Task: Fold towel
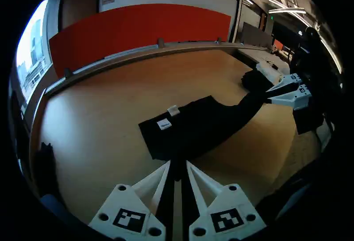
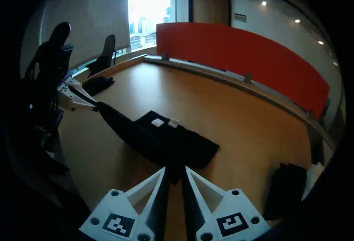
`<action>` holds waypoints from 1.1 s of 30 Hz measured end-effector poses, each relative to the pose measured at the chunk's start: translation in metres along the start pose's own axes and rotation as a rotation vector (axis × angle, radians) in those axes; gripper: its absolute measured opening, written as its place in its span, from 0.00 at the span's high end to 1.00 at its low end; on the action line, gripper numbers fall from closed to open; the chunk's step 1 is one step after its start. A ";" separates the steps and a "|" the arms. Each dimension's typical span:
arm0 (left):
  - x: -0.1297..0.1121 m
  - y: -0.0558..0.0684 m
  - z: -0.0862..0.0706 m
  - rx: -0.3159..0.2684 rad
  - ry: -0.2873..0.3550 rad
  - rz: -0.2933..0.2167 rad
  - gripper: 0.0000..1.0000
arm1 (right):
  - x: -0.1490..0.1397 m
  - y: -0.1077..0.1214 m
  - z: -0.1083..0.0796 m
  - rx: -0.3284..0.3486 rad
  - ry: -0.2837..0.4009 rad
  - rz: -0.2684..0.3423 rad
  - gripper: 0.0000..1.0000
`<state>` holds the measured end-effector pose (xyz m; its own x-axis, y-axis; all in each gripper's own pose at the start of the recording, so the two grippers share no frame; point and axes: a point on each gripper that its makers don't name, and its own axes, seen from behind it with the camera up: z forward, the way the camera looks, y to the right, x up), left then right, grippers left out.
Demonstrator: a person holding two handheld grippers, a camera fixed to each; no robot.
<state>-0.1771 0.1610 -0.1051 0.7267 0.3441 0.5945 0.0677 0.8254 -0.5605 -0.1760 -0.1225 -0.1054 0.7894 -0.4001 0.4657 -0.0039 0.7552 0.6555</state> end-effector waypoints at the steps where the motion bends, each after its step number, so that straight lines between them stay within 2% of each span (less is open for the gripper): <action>1: 0.001 0.001 -0.002 -0.001 0.001 -0.001 0.91 | 0.001 0.000 -0.002 -0.001 0.001 -0.002 0.83; 9: 0.006 0.008 -0.011 -0.007 0.010 -0.009 0.91 | 0.003 -0.001 -0.010 0.001 0.000 -0.012 0.83; 18: 0.002 0.010 -0.004 -0.008 -0.005 -0.018 0.91 | -0.004 -0.003 -0.006 0.010 -0.026 -0.024 0.83; 27: -0.004 0.004 0.016 -0.014 -0.026 -0.056 0.91 | -0.005 0.009 0.013 0.018 -0.049 -0.046 0.83; 33: -0.008 -0.007 0.037 -0.003 -0.044 -0.090 0.91 | -0.011 0.023 0.033 0.028 -0.086 -0.034 0.83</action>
<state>-0.2086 0.1695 -0.0845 0.6870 0.2876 0.6673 0.1341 0.8524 -0.5054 -0.2055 -0.1179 -0.0761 0.7340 -0.4689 0.4912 0.0041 0.7264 0.6873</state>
